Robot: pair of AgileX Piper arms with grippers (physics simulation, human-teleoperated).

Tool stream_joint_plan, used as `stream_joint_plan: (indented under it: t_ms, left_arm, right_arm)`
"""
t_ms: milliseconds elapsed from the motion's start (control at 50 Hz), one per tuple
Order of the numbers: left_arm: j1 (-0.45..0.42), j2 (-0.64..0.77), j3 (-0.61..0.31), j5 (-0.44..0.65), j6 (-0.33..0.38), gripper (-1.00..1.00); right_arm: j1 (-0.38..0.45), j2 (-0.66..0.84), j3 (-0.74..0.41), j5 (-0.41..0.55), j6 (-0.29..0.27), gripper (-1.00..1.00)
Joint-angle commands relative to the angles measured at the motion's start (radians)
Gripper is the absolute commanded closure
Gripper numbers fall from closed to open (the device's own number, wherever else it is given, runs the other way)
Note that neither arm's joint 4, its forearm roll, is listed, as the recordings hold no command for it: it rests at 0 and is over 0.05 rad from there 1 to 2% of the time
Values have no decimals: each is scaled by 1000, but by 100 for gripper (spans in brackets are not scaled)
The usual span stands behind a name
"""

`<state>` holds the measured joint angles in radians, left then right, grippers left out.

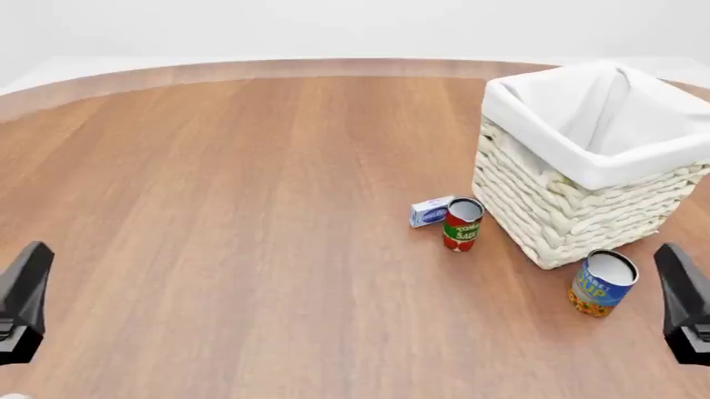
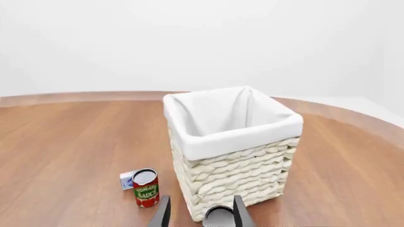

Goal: Pick up the ketchup, and put it in the basket.

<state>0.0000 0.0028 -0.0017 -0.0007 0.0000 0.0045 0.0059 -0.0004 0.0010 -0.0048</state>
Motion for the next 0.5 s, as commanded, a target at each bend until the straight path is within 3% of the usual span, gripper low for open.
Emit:
stream_joint_plan:
  t_ms: [20,240,260,500]
  left_arm:
    - [0,4,-3,-1,0,-100]
    - [0,4,-3,-1,0,-100]
    - [0,4,-3,-1,0,-100]
    - [0,4,-3,-1,0,-100]
  right_arm:
    - [14,12,0,-5,-17,-100]
    - [44,67,-1,-53,-35,-100]
    - [139,124,-8,-110,-88,-100]
    - [162,141,-9,-124,-97,-100]
